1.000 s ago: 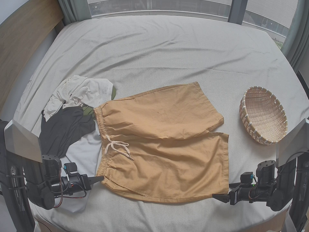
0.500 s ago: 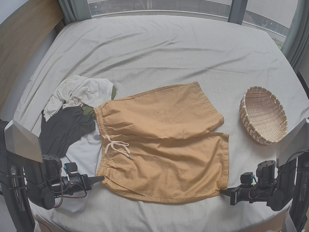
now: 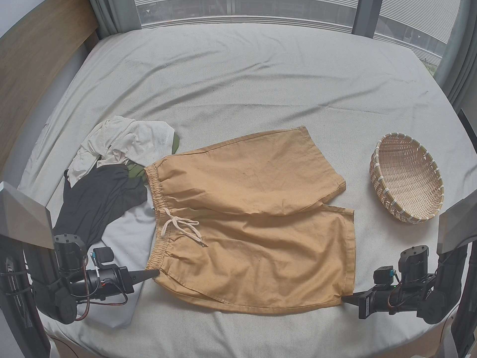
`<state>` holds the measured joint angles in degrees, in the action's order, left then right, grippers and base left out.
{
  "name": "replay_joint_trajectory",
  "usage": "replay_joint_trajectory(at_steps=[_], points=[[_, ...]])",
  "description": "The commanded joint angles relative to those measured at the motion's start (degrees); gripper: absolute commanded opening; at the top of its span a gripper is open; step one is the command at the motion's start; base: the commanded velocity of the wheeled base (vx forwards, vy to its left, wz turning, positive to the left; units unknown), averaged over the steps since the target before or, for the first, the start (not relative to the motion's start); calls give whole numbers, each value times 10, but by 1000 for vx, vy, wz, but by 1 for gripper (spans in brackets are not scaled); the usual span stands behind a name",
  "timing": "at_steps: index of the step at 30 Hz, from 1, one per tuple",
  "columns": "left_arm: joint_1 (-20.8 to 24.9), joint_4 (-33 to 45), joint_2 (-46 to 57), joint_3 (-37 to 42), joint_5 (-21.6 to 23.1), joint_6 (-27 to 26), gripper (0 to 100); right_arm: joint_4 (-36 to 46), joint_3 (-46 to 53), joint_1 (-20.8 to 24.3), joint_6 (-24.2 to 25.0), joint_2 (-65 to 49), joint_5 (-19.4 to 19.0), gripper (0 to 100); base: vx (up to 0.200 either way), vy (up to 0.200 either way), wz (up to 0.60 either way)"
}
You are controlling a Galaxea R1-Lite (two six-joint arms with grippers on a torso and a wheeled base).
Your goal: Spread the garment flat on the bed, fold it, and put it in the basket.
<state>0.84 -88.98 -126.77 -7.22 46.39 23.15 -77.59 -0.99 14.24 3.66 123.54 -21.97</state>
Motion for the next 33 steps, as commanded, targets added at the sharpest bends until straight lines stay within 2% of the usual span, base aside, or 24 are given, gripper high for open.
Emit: replay_joint_trajectory(at_steps=[1,9,15,19,22,25,33], points=[[0,0,16,22,1,0,0,23,10,3,-3,-44,-1,0,0,0,0],[1,1,28,67,0,-3,0,90,10,10,-18,-78,-2,0,0,0,0],[3,7,28,71,0,-4,0,128,10,18,-25,-103,-11,0,0,0,0],[6,50,31,71,1,-33,0,160,10,23,-27,-129,-13,0,0,0,0],[1,113,45,72,2,-92,0,187,10,31,-34,-145,-13,0,0,0,0],[0,168,72,72,3,-123,0,201,10,31,-37,-154,-13,0,0,0,0],[-1,248,130,72,13,-137,0,238,10,33,-39,-179,-13,0,0,0,0]])
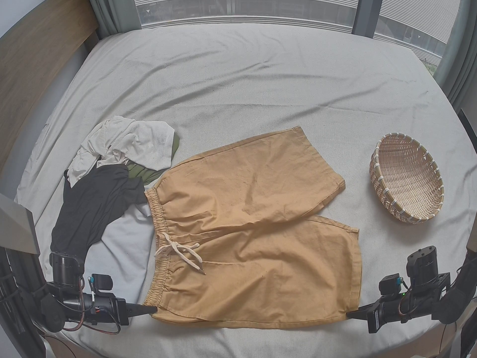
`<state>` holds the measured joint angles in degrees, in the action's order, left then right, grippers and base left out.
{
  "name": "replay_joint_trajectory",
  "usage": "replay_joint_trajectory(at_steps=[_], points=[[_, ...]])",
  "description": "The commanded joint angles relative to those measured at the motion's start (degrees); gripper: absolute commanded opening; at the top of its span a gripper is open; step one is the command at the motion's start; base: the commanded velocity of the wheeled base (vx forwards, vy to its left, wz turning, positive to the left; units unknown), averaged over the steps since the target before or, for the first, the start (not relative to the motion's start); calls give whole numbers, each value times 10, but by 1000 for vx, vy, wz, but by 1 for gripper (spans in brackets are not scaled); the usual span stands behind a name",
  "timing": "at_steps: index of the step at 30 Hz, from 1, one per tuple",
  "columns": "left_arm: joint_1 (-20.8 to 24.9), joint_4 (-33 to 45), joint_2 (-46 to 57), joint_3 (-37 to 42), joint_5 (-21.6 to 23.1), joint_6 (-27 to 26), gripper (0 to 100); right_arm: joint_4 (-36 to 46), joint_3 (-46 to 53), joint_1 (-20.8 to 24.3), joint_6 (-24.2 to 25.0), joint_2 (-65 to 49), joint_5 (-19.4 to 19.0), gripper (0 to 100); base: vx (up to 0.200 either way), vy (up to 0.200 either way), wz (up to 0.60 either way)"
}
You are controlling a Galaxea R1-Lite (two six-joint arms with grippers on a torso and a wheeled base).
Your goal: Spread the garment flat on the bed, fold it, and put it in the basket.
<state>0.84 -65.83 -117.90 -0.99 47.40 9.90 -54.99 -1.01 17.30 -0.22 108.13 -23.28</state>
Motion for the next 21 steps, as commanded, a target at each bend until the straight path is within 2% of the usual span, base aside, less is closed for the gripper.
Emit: replay_joint_trajectory(at_steps=[1,7,8,13,16,21], points=[[-1,22,45,10,2,-7,0,16,10,3,0,-28,0,0,0,0,0],[-1,98,70,10,3,-61,0,47,10,8,-6,-51,0,0,0,0,0],[-2,131,77,10,3,-87,0,58,10,9,-11,-57,0,0,0,0,0],[-19,147,75,8,15,-139,0,52,7,5,-10,-59,-1,0,0,0,0],[-21,133,73,-10,16,-130,0,40,-7,-2,-6,-60,-11,0,0,0,0],[-15,108,74,-42,16,-75,0,-11,-23,-26,6,-58,-38,0,0,0,0]])
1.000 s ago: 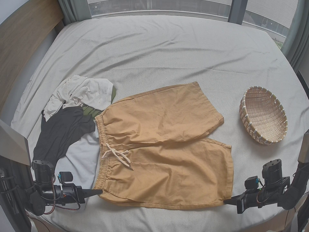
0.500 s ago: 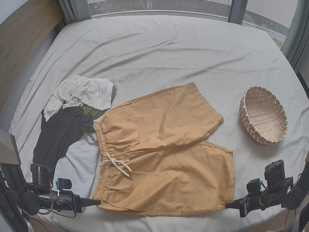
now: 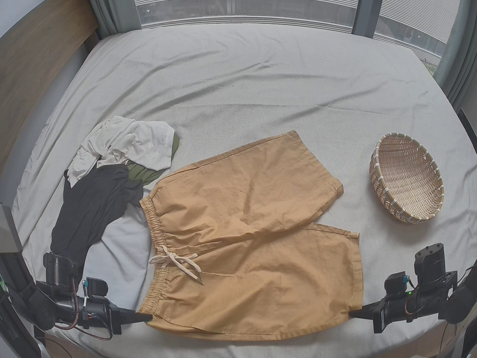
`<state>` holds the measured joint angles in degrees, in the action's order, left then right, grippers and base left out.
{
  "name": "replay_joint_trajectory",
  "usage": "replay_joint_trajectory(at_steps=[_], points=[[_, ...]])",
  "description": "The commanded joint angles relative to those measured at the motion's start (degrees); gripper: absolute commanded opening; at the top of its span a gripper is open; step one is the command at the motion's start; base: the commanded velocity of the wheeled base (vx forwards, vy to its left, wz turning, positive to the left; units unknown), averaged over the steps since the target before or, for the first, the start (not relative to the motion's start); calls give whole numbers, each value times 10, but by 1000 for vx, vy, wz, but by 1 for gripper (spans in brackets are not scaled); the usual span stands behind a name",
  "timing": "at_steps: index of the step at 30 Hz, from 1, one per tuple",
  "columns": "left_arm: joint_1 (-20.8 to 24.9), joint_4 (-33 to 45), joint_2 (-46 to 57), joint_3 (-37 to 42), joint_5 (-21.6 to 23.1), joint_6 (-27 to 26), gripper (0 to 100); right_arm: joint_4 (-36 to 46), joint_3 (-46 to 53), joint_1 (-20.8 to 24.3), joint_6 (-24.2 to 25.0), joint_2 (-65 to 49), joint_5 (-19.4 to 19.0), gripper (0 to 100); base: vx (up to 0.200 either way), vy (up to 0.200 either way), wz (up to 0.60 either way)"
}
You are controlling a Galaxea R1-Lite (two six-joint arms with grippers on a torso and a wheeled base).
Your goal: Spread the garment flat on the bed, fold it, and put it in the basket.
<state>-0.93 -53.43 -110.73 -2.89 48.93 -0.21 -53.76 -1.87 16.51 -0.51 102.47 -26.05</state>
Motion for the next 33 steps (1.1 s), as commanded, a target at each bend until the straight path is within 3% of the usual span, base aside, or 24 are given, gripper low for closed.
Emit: replay_joint_trajectory(at_steps=[1,5,7,14,17,28,33], points=[[5,-26,6,-26,1,40,0,-36,-19,-22,17,-3,-11,0,0,0,0],[17,-67,6,-37,1,72,0,-73,-35,-24,45,-3,-12,0,0,0,0],[30,-122,4,-39,1,112,0,-107,-49,-24,81,-2,-11,0,0,0,0],[47,-241,-4,-33,-2,211,0,-163,-84,-32,131,1,-8,0,0,0,0],[49,-267,-4,-31,-6,238,0,-178,-103,-34,142,1,-6,0,0,0,0],[48,-305,-3,-37,-32,246,0,-194,-162,-32,169,5,6,0,0,0,0],[50,-354,0,-48,-60,327,0,-190,-230,-38,180,35,10,0,0,0,0]])
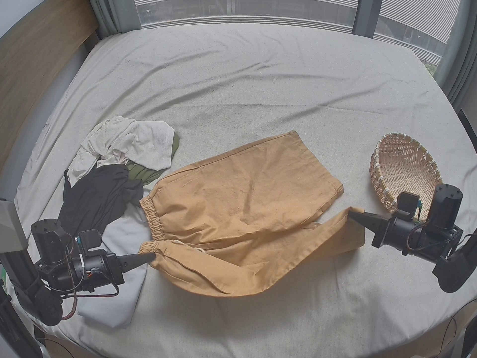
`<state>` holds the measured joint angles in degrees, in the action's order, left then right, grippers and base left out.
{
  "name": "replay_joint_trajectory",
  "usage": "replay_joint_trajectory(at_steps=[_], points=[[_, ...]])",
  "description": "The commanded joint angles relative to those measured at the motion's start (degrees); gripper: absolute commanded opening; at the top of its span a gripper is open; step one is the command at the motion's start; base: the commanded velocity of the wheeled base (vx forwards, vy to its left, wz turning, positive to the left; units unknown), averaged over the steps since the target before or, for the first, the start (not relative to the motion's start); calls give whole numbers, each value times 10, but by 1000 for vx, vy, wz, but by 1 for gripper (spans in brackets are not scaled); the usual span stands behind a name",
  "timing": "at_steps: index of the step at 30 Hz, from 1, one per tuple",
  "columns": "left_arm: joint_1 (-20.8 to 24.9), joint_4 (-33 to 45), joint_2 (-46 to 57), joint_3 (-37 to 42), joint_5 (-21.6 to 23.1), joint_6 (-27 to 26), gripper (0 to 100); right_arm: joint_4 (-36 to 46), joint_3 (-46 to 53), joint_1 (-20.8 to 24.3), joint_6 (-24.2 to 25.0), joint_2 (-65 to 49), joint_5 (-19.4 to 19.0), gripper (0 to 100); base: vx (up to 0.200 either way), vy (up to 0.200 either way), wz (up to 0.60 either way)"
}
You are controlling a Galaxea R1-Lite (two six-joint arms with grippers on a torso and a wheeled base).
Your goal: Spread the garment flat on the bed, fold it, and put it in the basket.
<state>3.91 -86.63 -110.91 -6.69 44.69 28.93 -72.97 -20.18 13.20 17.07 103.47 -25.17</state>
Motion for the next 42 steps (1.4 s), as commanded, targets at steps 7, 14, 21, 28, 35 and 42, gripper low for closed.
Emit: replay_joint_trajectory(at_steps=[7,14,21,28,35,42], points=[[14,-22,3,-16,-47,52,0,6,-99,-9,11,39,14,0,0,0,0],[20,-22,4,-17,-66,53,0,8,-157,-8,27,45,14,0,0,0,0],[14,-21,6,-27,-68,78,0,58,-217,-5,29,44,14,0,0,0,0],[14,-22,19,-37,-75,100,0,94,-261,-6,29,44,17,0,0,0,0],[13,-21,25,-42,-77,111,0,132,-305,-8,28,45,17,0,0,0,0],[17,-21,25,-47,-118,111,0,170,-352,-8,27,55,17,0,0,0,0]])
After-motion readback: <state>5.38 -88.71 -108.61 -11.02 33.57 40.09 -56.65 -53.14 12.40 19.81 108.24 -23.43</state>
